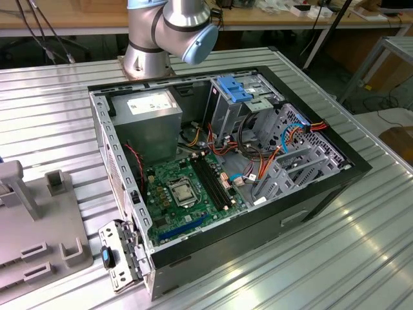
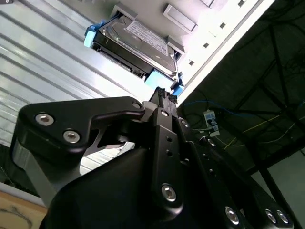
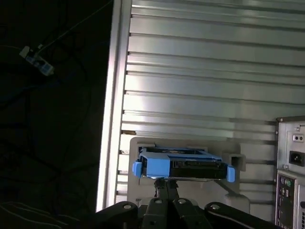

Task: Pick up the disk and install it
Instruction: 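Pick up the disk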

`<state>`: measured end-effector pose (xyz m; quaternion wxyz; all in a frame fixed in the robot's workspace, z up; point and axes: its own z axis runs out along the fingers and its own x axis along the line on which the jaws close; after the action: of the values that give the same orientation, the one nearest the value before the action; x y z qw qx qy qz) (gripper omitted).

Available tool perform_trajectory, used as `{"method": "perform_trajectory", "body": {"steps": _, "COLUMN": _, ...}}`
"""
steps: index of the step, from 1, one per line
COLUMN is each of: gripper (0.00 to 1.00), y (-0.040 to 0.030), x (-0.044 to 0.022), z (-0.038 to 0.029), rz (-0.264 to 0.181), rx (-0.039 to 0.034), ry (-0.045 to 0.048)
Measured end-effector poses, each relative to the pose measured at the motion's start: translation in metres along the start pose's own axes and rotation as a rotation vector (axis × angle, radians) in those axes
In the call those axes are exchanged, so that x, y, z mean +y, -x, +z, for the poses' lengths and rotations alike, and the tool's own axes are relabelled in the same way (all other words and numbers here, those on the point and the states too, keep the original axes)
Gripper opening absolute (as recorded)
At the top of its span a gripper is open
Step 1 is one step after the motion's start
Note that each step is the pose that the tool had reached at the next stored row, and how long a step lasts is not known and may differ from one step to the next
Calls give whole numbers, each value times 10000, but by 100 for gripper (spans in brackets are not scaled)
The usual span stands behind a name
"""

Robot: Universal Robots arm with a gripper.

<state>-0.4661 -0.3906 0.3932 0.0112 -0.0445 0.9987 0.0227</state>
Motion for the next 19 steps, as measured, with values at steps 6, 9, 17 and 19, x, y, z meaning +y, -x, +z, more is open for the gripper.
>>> {"method": "perform_trajectory", "body": {"steps": 6, "gripper": 11, "y": 0, "x": 0, "z": 0, "rz": -1679, "rx": 74, "ry": 41}}
{"method": "perform_trajectory", "body": {"steps": 9, "gripper": 11, "y": 0, "x": 0, "z": 0, "rz": -2423, "rx": 108, "ry": 59}}
{"method": "perform_trajectory", "body": {"steps": 17, "gripper": 11, "y": 0, "x": 0, "z": 0, "rz": -5199, "rx": 231, "ry": 127}}
{"method": "perform_trajectory", "body": {"steps": 19, "gripper": 11, "y": 0, "x": 0, "z": 0, "rz": -5569, "rx": 247, "ry": 136}}
